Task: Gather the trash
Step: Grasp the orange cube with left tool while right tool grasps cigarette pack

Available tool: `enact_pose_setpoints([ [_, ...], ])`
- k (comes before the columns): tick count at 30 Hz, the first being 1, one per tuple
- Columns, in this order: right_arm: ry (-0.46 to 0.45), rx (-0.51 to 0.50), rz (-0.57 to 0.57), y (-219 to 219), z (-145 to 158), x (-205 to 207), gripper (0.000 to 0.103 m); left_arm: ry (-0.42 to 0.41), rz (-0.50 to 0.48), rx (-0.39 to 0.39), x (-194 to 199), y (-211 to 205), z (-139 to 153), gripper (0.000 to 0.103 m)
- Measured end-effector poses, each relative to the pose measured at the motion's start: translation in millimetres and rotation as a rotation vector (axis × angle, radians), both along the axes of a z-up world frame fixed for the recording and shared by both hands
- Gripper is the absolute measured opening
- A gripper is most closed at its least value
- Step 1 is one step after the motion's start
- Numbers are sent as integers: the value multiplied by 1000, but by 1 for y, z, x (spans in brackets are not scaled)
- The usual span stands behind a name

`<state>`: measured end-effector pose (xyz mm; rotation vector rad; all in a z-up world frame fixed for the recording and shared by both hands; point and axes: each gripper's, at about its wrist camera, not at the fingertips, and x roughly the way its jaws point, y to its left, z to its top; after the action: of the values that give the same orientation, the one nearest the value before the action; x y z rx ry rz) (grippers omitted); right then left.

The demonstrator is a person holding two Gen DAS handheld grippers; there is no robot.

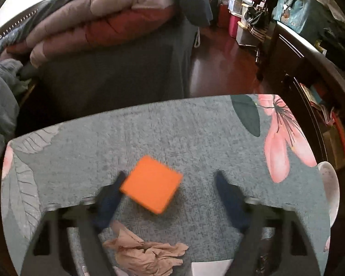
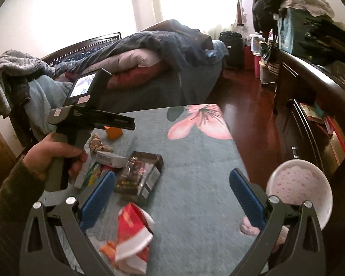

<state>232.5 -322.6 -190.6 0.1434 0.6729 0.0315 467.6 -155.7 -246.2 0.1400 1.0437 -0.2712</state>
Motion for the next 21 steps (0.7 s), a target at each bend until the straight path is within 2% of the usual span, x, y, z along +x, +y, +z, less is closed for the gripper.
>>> enact_pose_setpoints([
  [1,12,2,3,4,-1,6,99,-15,10,25,-1,1,-1,49],
  [2,21,6,8,6,-2,10,99,-25,10,32,-2,3,0,47],
  [5,64,6,31,20,-6,29,99,-20,1,-37,-8,11,5,46],
  [14,267,-107,61,62,-43,79,98,-164,48,-118,-43,52,58,47],
  [17,314,-109,53,66,-55,88,87,-191,36,-121,-53,58,68,47],
  [18,325,-109,52,67,-58,90,78,-198,33,-121,-56,60,70,47],
  [19,332,-102,59,68,-61,91,64,-205,30,-122,-59,62,72,47],
  [21,335,-99,57,66,-64,92,62,-212,26,-126,-65,63,74,47],
])
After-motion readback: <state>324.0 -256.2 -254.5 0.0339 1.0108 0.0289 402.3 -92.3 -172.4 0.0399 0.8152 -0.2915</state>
